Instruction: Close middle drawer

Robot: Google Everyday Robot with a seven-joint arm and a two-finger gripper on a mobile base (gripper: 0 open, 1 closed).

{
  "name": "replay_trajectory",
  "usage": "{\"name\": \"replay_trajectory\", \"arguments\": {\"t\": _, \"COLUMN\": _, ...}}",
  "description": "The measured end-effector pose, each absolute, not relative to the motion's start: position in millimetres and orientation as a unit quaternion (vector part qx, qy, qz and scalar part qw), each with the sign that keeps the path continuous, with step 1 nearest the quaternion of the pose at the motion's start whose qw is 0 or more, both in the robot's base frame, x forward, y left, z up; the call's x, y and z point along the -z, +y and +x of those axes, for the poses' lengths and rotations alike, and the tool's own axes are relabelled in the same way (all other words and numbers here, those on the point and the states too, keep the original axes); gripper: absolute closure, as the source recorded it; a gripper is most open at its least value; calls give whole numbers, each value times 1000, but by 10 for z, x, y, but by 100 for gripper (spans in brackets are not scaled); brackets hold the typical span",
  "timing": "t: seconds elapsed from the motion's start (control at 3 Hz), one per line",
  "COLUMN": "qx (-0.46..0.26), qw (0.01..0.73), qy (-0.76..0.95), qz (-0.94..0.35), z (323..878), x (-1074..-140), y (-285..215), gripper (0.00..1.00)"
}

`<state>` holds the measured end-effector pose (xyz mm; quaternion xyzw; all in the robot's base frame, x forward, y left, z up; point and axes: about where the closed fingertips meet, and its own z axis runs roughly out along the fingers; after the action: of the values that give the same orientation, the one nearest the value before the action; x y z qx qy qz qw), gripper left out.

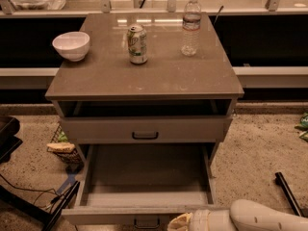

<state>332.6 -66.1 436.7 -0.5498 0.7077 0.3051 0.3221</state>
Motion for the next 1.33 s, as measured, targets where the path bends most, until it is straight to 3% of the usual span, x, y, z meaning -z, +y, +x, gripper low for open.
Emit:
{"name": "replay_trajectory", "arguments": {"t": 0.67, "qx": -247, "qw": 316, "qy": 704, "qz": -586, "z": 3598, "x": -4671, "y": -502, "gripper": 100}}
{"name": "replay_trajectory", "arguments": {"t": 1.33, "qx": -245, "qw": 306, "qy": 710, "qz": -586, "z": 3760, "x": -4559, "y": -434, "gripper": 100}}
